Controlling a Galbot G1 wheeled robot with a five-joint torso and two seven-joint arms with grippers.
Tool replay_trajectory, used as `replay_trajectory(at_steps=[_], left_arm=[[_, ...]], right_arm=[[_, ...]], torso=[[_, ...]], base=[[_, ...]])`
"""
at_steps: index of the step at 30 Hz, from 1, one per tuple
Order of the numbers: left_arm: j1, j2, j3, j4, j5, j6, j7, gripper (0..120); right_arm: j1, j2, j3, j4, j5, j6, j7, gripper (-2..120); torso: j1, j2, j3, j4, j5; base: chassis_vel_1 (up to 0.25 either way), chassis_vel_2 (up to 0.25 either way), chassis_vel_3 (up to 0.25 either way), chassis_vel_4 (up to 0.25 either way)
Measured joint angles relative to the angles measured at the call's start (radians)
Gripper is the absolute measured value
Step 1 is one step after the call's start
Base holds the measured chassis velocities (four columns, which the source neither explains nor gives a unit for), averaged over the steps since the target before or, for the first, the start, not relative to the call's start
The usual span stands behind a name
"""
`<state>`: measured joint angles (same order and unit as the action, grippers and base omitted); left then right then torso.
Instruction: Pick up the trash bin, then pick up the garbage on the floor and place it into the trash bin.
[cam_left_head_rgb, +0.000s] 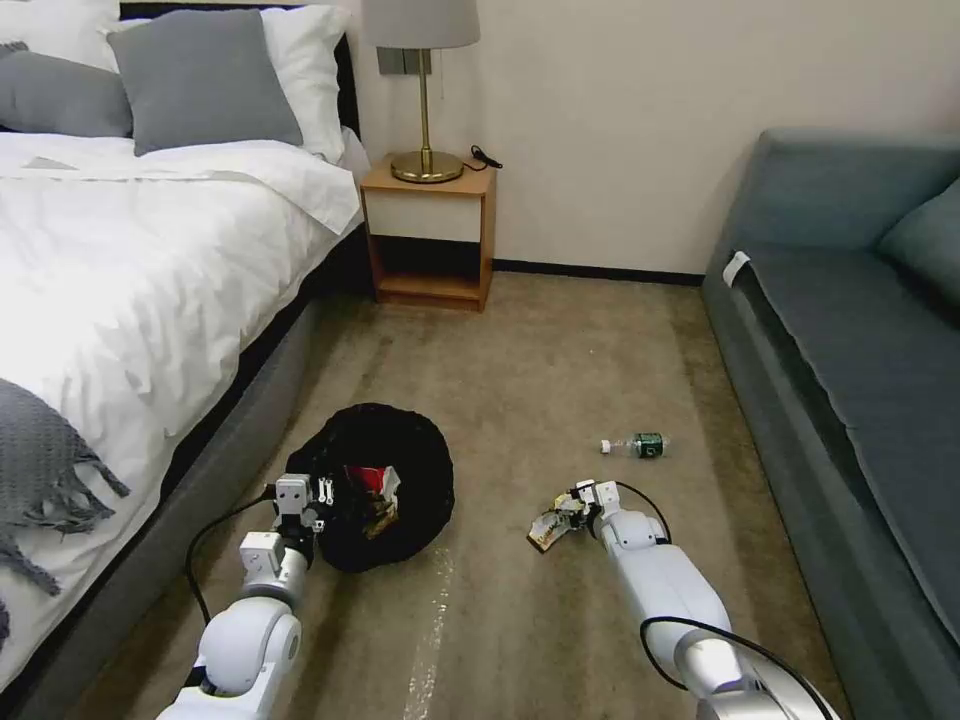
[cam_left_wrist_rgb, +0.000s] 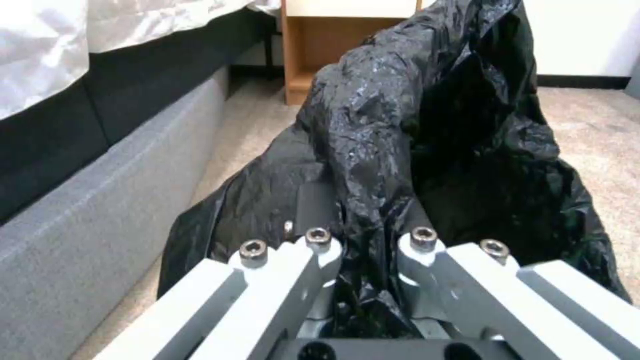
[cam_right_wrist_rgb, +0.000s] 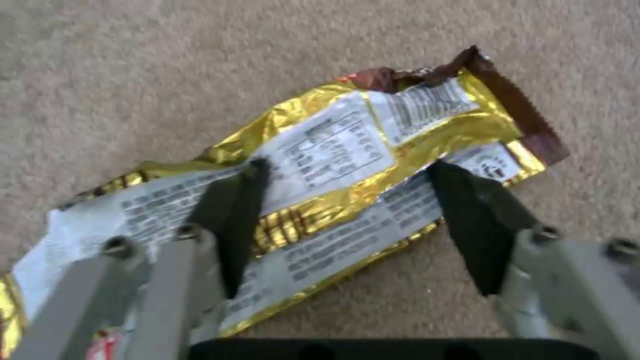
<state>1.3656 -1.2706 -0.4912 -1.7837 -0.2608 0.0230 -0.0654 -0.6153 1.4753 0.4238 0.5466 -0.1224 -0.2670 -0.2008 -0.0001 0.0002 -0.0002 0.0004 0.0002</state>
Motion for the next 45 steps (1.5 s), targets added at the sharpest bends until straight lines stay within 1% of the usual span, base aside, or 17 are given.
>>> replay_trajectory(at_steps=[1, 2, 3, 6, 7, 9, 10, 11, 12, 13, 14, 15, 16, 28, 34, 45], left_arm=[[0.000, 0.000, 0.000, 0.000, 0.000, -0.002, 0.000, 4], [0.000, 0.000, 0.000, 0.000, 0.000, -0.002, 0.000, 4], [0.000, 0.000, 0.000, 0.000, 0.000, -0.003, 0.000, 4], [0.001, 0.000, 0.000, 0.001, -0.001, -0.006, 0.001, 4], [0.001, 0.000, 0.000, 0.001, -0.001, -0.006, 0.001, 4], [0.002, -0.001, -0.001, 0.001, -0.002, -0.009, 0.001, 4], [0.003, -0.001, -0.001, 0.001, -0.002, -0.009, 0.001, 4], [0.003, -0.001, -0.001, 0.001, -0.002, -0.009, 0.001, 4], [0.003, -0.002, -0.001, 0.001, -0.002, -0.010, 0.001, 4], [0.004, -0.002, -0.001, 0.001, -0.002, -0.010, 0.001, 4], [0.004, -0.002, -0.001, 0.001, -0.002, -0.010, 0.001, 4], [0.006, -0.002, -0.002, 0.001, -0.002, -0.011, 0.001, 4], [0.006, -0.002, -0.002, 0.000, -0.003, -0.011, 0.001, 4], [0.008, -0.001, -0.006, -0.008, -0.006, -0.013, 0.001, 4], [0.005, 0.003, -0.005, -0.011, -0.009, -0.012, 0.001, 4], [0.001, 0.006, -0.002, -0.014, -0.009, -0.006, 0.001, 4]], right_arm=[[-0.001, 0.000, 0.001, 0.001, -0.002, 0.000, -0.001, 53], [-0.001, 0.000, 0.001, 0.001, -0.002, 0.000, -0.001, 53], [-0.002, 0.000, 0.001, 0.001, -0.004, 0.000, -0.002, 49], [-0.006, 0.000, 0.004, 0.004, -0.010, 0.001, -0.006, 34], [-0.006, 0.000, 0.004, 0.004, -0.010, 0.001, -0.006, 34], [-0.007, -0.002, 0.007, 0.005, -0.015, 0.001, -0.007, 24], [-0.007, -0.002, 0.008, 0.005, -0.017, 0.001, -0.008, 21], [-0.007, -0.002, 0.008, 0.005, -0.017, 0.001, -0.008, 21], [-0.008, -0.003, 0.009, 0.005, -0.020, 0.001, -0.010, 14], [-0.009, -0.003, 0.009, 0.005, -0.022, 0.001, -0.012, 10], [-0.009, -0.003, 0.009, 0.005, -0.022, 0.001, -0.012, 10], [-0.010, -0.003, 0.011, 0.005, -0.025, 0.001, -0.012, 4], [-0.011, -0.003, 0.012, 0.005, -0.027, 0.001, -0.013, 0], [-0.019, -0.003, 0.020, 0.016, -0.019, 0.008, -0.015, 0], [-0.022, -0.007, 0.013, 0.042, 0.020, 0.005, -0.015, 0], [-0.038, -0.010, 0.008, 0.083, 0.048, 0.010, -0.021, 0]], torso=[[0.000, 0.000, 0.000, 0.0000, 0.0000], [0.000, 0.000, 0.000, 0.0000, 0.0000], [0.000, 0.000, 0.000, 0.0001, 0.0001], [0.000, 0.000, 0.000, 0.0003, 0.0002], [0.000, 0.000, 0.000, 0.0003, 0.0002], [0.000, 0.000, 0.000, -0.0002, -0.0004], [0.000, 0.000, 0.000, -0.0003, -0.0004], [0.000, 0.000, 0.000, -0.0003, -0.0004], [0.000, 0.000, 0.000, -0.0003, -0.0001], [0.000, 0.000, 0.000, -0.0002, 0.0000], [0.000, 0.000, 0.000, -0.0002, 0.0000], [0.000, 0.000, 0.000, -0.0005, -0.0006], [0.000, 0.000, 0.000, -0.0007, -0.0004], [0.000, 0.000, 0.000, -0.0007, -0.0003], [0.000, 0.000, 0.000, -0.0009, -0.0002], [0.000, 0.000, 0.000, -0.0005, -0.0002]], base=[[0.000, 0.000, 0.000, 0.000], [0.000, 0.000, 0.000, 0.000], [0.000, 0.000, 0.000, 0.000], [0.000, 0.000, 0.000, 0.000], [0.000, 0.000, 0.000, 0.000], [0.000, 0.000, 0.000, 0.000], [0.000, 0.000, 0.000, 0.000], [0.000, 0.000, 0.000, 0.000], [0.000, 0.000, 0.000, 0.000], [0.000, 0.000, 0.000, 0.000], [0.000, 0.000, 0.000, 0.000], [0.000, 0.000, 0.000, 0.000], [0.000, 0.000, 0.000, 0.000], [0.000, 0.000, 0.000, 0.000], [0.000, 0.000, 0.000, 0.000], [0.000, 0.000, 0.000, 0.000]])
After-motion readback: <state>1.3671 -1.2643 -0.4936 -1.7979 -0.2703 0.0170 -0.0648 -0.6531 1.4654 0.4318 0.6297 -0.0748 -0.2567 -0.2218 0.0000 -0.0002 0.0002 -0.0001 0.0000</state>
